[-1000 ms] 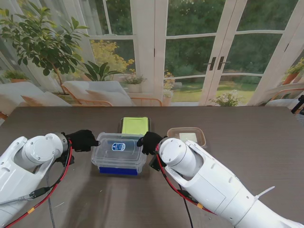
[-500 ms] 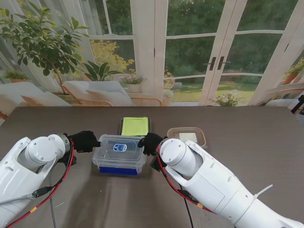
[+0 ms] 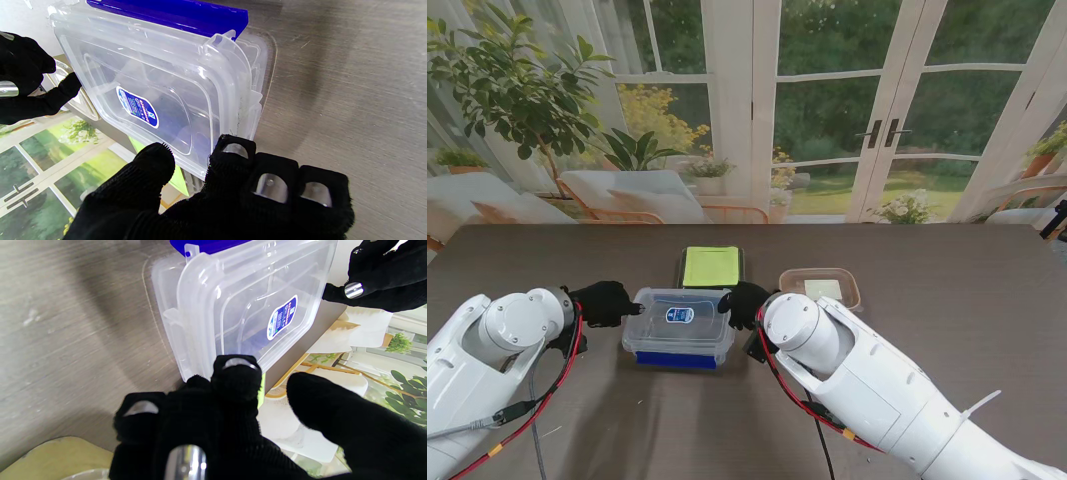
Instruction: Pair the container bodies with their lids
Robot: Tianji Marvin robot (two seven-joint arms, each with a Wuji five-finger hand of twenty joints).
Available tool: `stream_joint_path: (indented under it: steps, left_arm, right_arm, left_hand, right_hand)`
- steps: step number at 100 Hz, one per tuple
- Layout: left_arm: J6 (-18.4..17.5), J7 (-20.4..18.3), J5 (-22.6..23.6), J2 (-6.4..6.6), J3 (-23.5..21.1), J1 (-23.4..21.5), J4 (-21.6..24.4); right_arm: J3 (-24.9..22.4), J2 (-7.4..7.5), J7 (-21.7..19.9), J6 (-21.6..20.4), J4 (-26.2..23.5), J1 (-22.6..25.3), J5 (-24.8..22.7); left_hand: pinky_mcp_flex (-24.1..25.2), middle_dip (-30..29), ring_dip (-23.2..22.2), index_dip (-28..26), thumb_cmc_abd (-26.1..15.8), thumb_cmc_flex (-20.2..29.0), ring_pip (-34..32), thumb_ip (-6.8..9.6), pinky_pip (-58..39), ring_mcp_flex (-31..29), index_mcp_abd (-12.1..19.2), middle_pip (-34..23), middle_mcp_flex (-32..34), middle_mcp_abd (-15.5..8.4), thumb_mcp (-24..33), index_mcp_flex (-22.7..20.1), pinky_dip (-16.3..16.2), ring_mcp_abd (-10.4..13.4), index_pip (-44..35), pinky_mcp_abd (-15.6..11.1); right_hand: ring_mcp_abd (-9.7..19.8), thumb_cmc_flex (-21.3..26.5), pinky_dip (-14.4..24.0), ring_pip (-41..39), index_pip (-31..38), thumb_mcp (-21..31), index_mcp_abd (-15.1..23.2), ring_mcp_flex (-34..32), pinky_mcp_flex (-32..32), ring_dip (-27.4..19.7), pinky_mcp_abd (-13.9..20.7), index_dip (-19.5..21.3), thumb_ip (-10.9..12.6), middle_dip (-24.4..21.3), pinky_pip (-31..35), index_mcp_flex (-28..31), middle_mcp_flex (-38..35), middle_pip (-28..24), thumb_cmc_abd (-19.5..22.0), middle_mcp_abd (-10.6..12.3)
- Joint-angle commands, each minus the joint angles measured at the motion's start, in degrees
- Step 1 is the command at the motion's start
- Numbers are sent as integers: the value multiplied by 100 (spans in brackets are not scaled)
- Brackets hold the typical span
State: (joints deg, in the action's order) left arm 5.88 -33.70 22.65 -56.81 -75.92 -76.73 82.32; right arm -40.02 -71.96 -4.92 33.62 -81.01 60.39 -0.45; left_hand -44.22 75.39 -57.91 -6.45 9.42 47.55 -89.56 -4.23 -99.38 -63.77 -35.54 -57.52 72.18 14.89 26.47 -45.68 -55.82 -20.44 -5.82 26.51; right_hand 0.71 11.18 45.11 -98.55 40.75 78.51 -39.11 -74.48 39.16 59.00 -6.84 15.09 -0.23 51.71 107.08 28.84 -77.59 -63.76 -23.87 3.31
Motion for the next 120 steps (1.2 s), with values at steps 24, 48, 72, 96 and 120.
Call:
stream_joint_path:
  steps: [24, 48, 72, 96, 120]
  left_arm:
    - [-10, -20, 23, -99, 4, -89, 158]
    - [-78, 61, 99, -109, -25, -108, 151]
    - [-21, 54, 188, -99, -109, -195, 258]
    - [45, -49, 222, -77, -105, -208, 316]
    - [97, -117, 332, -57, -107, -228, 349]
  right_arm:
    - [58, -65, -140, -77, -53, 29, -42]
    - [34, -51, -138, -61, -20, 31, -105]
    - [32, -57, -115, -41, 8, 5, -152]
    - [47, -58, -104, -83, 19, 8, -174]
    - [65, -58, -87, -122, 23, 8, -223]
  left_hand:
    - [331, 66, -40, 88, -246, -180, -25, 151, 34, 111, 1241, -46, -319, 191, -376, -48, -220, -193, 106, -80]
    - [384, 69, -58, 112, -281, -205, 1, 167, 78, 164, 1248, -22, -385, 191, -506, 130, -242, -186, 171, -98]
    - [416, 51, -67, 117, -309, -227, 37, 178, 110, 194, 1260, 16, -412, 220, -593, 161, -260, -198, 176, -102]
    - [425, 29, -77, 114, -334, -203, 52, 187, 126, 201, 1242, 39, -410, 229, -662, 121, -278, -205, 159, -99]
    - [470, 8, -74, 126, -354, -179, 104, 192, 166, 234, 1186, 70, -438, 231, -729, 201, -288, -229, 190, -95]
  right_hand:
    - [348, -153, -129, -499, -138, 60, 3077, -86, 2964, -52, -53, -135, -18, 37, 1289, -186, -349, -7, 82, -311]
    - [346, -186, -169, -500, -120, 38, 3055, -86, 2957, -52, -69, -126, -20, 29, 1289, -262, -351, 0, 83, -310]
    - [352, -235, -194, -499, -72, -8, 3032, -86, 2955, -53, -78, -106, -11, 26, 1289, -336, -346, 2, 92, -311]
    - [364, -281, -200, -498, -46, -62, 3042, -87, 2954, -54, -80, -99, -2, 24, 1289, -366, -337, 5, 106, -306]
    - [362, -300, -210, -498, -42, -97, 3023, -87, 2953, -53, -83, -98, -5, 16, 1289, -449, -328, 14, 88, -305]
